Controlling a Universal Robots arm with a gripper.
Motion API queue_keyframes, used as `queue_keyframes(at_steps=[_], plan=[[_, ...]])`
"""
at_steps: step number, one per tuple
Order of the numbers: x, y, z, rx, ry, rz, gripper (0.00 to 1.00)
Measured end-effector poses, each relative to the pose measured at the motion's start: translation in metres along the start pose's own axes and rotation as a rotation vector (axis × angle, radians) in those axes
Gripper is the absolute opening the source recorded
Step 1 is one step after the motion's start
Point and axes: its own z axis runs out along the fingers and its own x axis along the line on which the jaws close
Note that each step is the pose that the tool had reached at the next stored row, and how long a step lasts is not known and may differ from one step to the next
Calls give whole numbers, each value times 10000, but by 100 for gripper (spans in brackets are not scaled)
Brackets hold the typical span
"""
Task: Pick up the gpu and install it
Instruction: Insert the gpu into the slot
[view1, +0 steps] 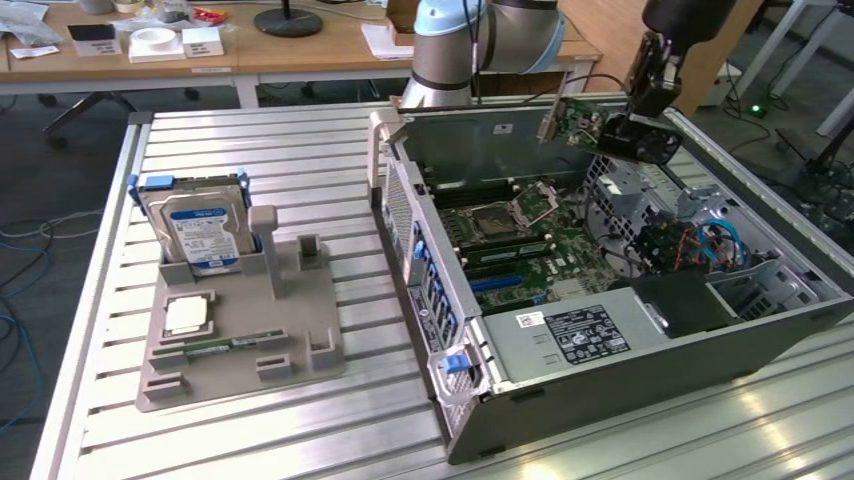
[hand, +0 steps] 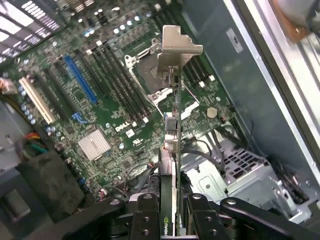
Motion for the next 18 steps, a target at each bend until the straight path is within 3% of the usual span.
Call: queue_keyframes(at_steps=[18], plan=[[2,1,42,-176,-64,-3255,26]])
